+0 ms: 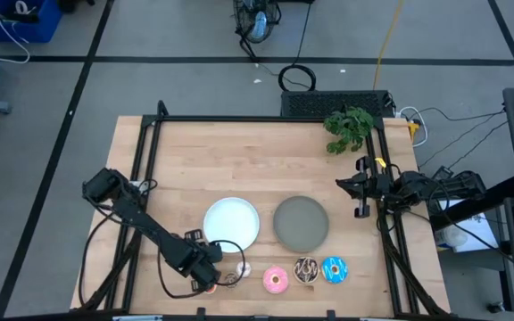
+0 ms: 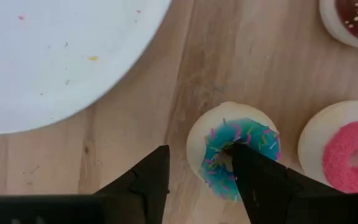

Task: Pick & Place donuts
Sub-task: Put the small blue donut on the white plate

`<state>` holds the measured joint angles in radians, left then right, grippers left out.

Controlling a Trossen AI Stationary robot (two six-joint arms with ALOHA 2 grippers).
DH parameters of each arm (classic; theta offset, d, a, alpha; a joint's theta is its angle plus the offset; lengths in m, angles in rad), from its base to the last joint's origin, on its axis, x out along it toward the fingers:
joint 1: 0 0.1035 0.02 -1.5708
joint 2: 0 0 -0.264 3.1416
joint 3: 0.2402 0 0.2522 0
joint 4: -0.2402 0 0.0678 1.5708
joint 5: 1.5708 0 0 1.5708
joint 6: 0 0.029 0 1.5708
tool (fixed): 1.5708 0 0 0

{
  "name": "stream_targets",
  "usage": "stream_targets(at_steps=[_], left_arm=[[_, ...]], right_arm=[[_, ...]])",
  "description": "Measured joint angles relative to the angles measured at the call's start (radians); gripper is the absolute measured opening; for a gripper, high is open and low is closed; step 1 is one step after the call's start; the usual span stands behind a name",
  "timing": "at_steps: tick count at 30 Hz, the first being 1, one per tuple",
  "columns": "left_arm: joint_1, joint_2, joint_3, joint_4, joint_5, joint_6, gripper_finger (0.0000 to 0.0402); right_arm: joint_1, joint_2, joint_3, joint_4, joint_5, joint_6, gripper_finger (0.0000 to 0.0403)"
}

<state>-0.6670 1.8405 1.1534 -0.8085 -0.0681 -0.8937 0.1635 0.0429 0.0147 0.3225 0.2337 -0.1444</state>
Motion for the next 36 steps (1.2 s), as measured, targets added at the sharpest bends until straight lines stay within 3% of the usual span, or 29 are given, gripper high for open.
stream_targets(at_steps=[7, 12, 18, 28, 36], left_arm=[[0.000, 0.001, 0.000, 0.005, 0.000, 0.010, 0.0193], [0.000, 0.002, 0.000, 0.033, -0.002, 0.027, 0.0181], [0.000, 0.002, 0.000, 0.033, -0.003, 0.037, 0.0133], [0.003, 0.002, 0.000, 0.036, -0.009, 0.102, 0.0013], [0.006, -0.001, 0.002, 0.024, -0.011, 0.195, 0.0009]], right_arm=[[0.000, 0.000, 0.000, 0.000, 0.000, 0.001, 0.0000], [0.000, 0.000, 0.000, -0.002, 0.000, 0.001, 0.0000], [0.000, 0.000, 0.000, -0.006, 0.000, 0.012, 0.0000], [0.000, 0.000, 0.000, -0.013, 0.000, 0.025, 0.0000], [0.000, 0.000, 0.000, -0.013, 0.000, 0.025, 0.0000]])
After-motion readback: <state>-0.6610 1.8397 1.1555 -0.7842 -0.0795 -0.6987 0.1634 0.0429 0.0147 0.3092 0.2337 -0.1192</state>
